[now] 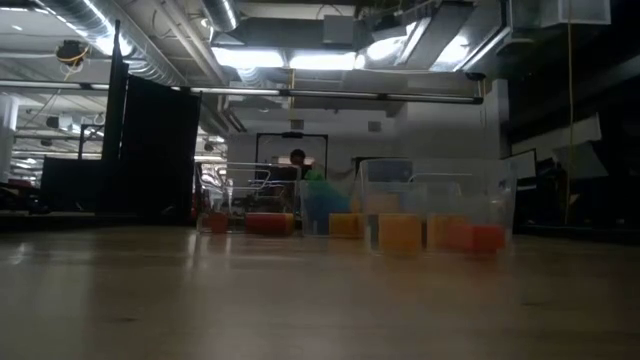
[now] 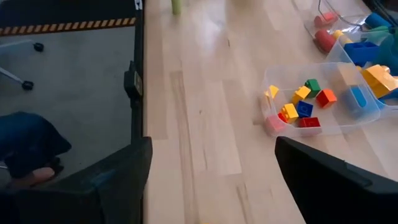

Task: Sort blocks by size
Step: Put the green cylindrical block into the top left transparent bin

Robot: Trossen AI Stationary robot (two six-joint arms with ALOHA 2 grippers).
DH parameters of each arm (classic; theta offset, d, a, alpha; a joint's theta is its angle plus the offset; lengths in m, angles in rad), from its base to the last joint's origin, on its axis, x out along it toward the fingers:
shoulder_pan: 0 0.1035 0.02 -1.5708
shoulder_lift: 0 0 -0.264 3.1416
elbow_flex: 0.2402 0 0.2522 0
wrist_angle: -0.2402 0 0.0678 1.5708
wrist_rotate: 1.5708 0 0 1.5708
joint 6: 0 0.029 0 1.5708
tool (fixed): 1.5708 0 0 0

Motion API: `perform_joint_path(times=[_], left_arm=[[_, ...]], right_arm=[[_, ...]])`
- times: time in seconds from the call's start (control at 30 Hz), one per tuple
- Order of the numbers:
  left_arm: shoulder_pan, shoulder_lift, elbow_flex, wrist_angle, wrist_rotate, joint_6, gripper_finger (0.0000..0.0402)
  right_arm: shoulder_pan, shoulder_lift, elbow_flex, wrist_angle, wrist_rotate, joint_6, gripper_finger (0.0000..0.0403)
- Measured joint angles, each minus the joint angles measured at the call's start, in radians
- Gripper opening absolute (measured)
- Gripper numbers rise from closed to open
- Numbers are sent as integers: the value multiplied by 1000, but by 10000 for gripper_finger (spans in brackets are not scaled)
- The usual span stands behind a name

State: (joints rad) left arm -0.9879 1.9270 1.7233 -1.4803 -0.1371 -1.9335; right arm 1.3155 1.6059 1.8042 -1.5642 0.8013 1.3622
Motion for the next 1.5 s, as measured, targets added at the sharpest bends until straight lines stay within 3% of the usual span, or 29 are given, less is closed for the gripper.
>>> perform_joint_path(times=[0.2,0.47,1.17,1.5], left_arm=[[-2,0,0,-3,1,-104,171],[-1,4,-2,2,27,-104,171],[0,7,-250,199,62,-161,171],[0,7,-277,218,80,-154,171]], right_arm=[[0,20,0,0,-8,-4,342],[0,22,0,3,-8,-5,342],[0,21,0,22,-8,-13,342],[0,21,0,23,-8,-13,342]])
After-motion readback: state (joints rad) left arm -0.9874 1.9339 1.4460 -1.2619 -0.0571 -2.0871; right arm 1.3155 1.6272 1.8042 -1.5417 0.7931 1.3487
